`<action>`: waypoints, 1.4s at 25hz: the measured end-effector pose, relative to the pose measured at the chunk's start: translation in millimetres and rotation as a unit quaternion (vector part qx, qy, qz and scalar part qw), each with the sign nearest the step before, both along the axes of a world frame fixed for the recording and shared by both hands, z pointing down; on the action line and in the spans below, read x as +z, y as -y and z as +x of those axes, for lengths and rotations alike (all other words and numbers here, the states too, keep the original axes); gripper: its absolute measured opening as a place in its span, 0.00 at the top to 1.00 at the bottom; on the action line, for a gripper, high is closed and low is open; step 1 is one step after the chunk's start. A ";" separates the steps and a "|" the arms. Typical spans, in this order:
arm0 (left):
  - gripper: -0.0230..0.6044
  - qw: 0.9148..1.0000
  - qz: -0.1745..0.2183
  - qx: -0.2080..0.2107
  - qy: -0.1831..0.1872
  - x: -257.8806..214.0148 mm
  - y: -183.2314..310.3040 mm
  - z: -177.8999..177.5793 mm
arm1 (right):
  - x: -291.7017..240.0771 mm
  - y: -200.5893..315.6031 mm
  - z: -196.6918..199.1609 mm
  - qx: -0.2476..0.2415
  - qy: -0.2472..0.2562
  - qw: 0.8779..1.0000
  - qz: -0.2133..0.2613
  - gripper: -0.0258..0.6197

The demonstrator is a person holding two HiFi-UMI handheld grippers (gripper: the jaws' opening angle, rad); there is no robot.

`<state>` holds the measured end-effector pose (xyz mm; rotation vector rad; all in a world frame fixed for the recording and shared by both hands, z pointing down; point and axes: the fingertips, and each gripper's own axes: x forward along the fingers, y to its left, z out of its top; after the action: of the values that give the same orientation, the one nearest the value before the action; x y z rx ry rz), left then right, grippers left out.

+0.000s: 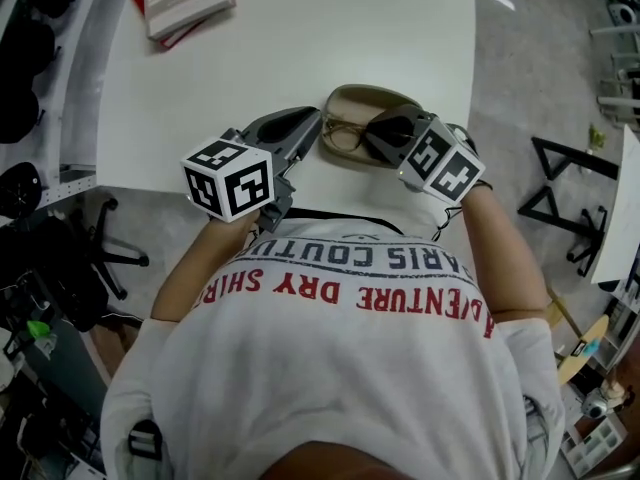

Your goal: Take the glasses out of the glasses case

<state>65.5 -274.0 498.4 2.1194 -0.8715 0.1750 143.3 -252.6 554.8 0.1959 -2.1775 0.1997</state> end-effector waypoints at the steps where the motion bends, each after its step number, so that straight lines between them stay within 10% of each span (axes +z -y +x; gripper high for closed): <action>1: 0.89 1.000 0.000 0.003 0.000 -0.8 -0.5 -0.4 | -1.3 0.5 -0.6 0.000 -0.003 1.000 0.005 0.91; 20: 0.89 0.998 0.032 0.056 0.016 -60.5 -35.7 -16.7 | -97.7 1.4 9.2 0.136 0.052 0.985 0.091 0.91; 35: 0.89 0.991 0.067 0.112 -0.012 -103.2 -98.5 -11.6 | -166.4 -81.4 28.3 0.340 0.219 0.907 0.119 0.91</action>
<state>54.0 -175.4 395.2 2.3381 -0.6450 0.2118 171.5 -171.2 388.5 1.1533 -2.4911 0.3970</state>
